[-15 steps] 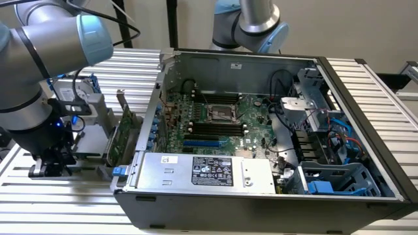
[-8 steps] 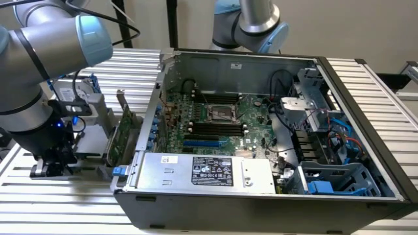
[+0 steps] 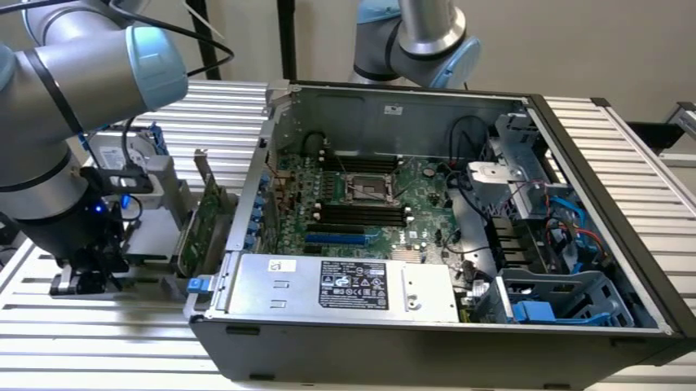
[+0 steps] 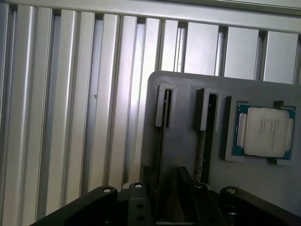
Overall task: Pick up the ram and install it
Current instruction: 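Pick up the ram and move it above insertion slot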
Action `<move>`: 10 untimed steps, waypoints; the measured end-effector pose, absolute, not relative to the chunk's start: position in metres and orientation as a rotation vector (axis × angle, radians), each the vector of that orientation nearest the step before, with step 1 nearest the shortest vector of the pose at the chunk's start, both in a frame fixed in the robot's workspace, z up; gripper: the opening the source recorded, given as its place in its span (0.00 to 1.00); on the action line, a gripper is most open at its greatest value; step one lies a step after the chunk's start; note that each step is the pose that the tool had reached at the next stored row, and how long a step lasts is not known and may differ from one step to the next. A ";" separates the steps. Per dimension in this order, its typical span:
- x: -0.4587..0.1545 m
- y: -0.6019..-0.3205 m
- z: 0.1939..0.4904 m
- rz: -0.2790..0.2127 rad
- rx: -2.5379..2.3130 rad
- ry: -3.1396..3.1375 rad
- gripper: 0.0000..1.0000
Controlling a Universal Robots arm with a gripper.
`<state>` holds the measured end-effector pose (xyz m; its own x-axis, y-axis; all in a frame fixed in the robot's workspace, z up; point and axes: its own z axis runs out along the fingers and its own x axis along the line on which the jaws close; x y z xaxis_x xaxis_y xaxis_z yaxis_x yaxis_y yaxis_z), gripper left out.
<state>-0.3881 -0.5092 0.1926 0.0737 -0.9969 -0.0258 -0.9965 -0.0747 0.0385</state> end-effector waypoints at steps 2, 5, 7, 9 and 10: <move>-0.388 -0.509 0.193 -0.070 2.287 -2.137 1.00; -0.388 -0.509 0.193 -0.069 2.279 -2.143 0.00; -0.388 -0.509 0.193 -0.068 2.278 -2.145 0.00; -0.388 -0.509 0.193 -0.067 2.276 -2.146 0.00; -0.388 -0.509 0.193 -0.066 2.275 -2.146 0.00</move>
